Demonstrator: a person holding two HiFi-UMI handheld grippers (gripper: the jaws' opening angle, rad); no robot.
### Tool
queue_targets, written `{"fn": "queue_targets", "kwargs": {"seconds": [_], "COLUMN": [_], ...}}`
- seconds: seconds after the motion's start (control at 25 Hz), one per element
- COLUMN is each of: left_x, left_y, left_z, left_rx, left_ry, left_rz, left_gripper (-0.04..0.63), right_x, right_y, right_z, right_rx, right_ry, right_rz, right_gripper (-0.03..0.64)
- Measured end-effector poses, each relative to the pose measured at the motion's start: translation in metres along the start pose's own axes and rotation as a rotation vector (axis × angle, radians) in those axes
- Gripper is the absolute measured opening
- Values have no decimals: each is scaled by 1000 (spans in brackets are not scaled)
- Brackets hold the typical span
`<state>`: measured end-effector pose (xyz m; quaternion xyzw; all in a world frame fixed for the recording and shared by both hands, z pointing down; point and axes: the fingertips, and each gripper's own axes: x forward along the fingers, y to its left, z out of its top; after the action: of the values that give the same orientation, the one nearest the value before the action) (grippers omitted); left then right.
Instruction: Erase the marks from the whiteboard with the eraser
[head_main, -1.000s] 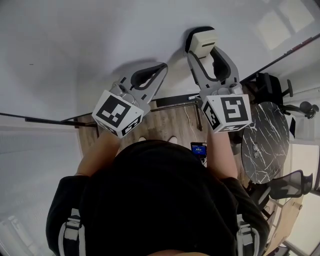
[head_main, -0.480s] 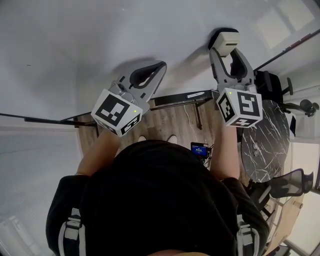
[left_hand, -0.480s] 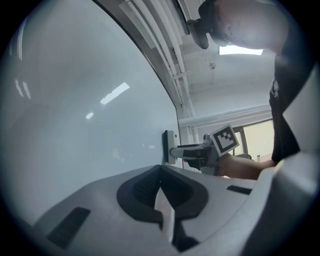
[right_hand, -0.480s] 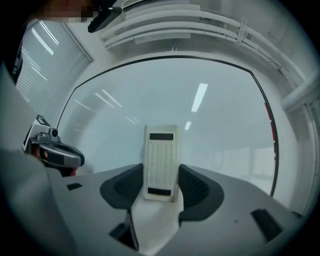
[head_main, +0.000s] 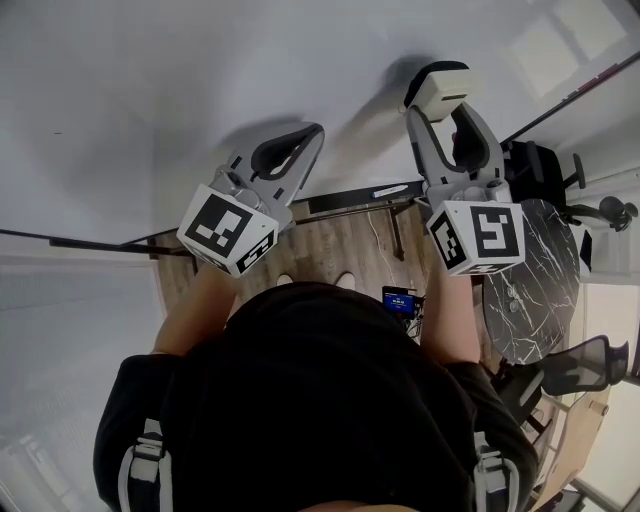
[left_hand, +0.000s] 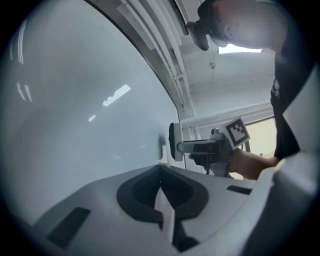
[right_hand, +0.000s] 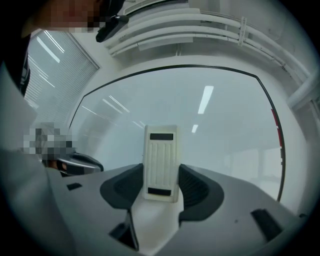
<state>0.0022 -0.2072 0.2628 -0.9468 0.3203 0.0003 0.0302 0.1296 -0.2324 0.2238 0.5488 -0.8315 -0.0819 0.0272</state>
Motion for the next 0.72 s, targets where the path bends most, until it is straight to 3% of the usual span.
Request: {"fn": "queue_targets", "kwargs": {"seconds": [0.36,0.72], "left_x": [-30,-43], "left_y": [42,44], "left_z": [0,0], "left_rx": [19,44], "left_ry": [-10,11], "left_rz": [74,114], "left_gripper": [5,5], "right_x": [39,55], "right_y": [93,105], "right_z": [6,4], "right_rx": [-78,-72], "right_ry": [2,-6], "right_rz": [164,202], "right_gripper": [222,224]}}
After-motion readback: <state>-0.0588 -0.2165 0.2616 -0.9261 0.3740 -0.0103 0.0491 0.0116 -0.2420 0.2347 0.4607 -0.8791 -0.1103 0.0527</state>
